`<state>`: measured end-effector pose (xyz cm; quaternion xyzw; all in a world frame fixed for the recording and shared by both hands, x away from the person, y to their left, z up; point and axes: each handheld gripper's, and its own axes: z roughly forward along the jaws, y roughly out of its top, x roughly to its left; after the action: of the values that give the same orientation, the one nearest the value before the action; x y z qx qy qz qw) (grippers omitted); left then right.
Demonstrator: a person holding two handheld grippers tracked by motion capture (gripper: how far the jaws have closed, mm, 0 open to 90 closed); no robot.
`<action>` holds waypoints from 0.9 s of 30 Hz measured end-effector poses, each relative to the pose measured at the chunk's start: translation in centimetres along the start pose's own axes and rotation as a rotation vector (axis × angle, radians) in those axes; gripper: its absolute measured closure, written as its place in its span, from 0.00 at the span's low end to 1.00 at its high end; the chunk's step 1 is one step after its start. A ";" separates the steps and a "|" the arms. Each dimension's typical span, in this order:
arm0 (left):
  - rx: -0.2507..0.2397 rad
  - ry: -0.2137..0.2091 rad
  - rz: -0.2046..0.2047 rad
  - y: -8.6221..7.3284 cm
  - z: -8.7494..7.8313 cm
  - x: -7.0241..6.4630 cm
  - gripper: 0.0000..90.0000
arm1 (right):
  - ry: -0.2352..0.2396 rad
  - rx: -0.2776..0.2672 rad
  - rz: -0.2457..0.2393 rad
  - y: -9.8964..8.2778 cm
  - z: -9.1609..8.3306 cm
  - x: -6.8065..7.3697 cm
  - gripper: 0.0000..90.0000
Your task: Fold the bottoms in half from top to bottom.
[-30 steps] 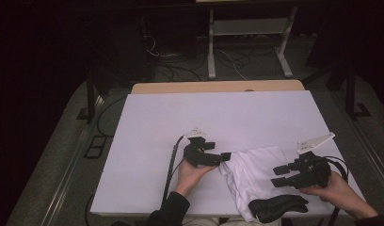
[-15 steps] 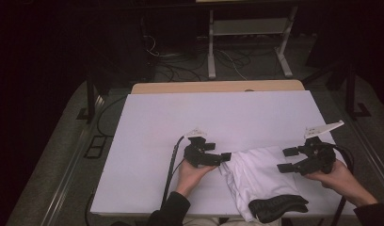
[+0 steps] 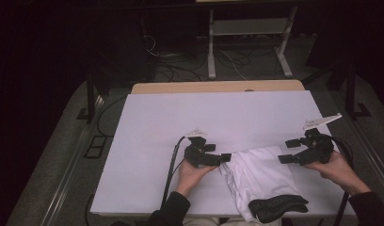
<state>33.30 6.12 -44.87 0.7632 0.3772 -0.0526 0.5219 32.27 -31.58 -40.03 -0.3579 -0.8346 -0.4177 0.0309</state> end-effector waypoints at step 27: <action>0.026 -0.012 -0.017 -0.2 0.5 0.3 0.16 | -0.099 0.033 0.048 0.2 2.1 -4.6 0.19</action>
<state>33.58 5.92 -45.37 0.7665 0.3799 -0.0666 0.5136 36.35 -32.65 -42.83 -0.3975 -0.8331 -0.3847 0.0054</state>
